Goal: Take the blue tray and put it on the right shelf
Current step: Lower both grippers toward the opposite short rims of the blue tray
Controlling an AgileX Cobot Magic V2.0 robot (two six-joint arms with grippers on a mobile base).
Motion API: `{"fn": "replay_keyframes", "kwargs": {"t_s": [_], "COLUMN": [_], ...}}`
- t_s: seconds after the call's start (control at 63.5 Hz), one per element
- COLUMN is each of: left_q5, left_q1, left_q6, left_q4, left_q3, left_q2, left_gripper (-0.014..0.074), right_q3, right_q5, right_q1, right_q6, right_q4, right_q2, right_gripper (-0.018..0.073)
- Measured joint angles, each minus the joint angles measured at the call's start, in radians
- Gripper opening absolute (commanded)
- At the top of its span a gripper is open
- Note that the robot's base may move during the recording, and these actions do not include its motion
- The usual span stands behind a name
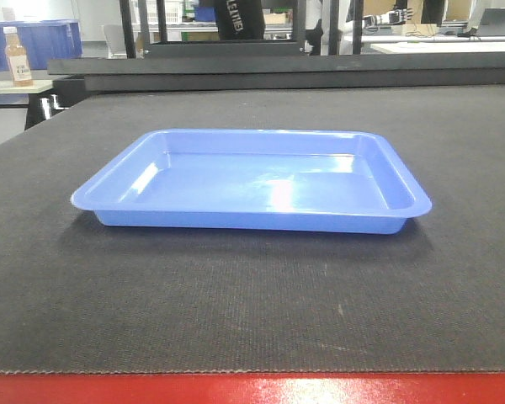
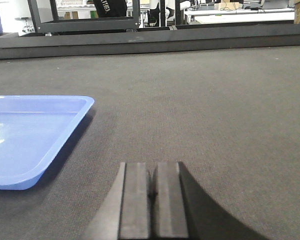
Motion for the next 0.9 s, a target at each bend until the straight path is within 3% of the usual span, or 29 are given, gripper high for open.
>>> {"fn": "replay_keyframes", "kwargs": {"t_s": [0.771,0.897], "left_q5": [-0.027,-0.073], "left_q1": [0.000,0.000], "left_q6": [0.000,0.000], "left_q4": [-0.005,-0.016], "left_q3": [0.000,0.000], "left_q2": [0.000,0.000], "left_gripper": [-0.0048,-0.0048], "right_q3": [0.000,-0.005], "right_q5": [0.000,-0.058], "right_q1": [0.000,0.000], "right_q6": [0.000,0.000], "right_q4": [0.000,0.007], "right_q2": [0.000,0.000], "right_gripper": [0.0054,0.0055]}}
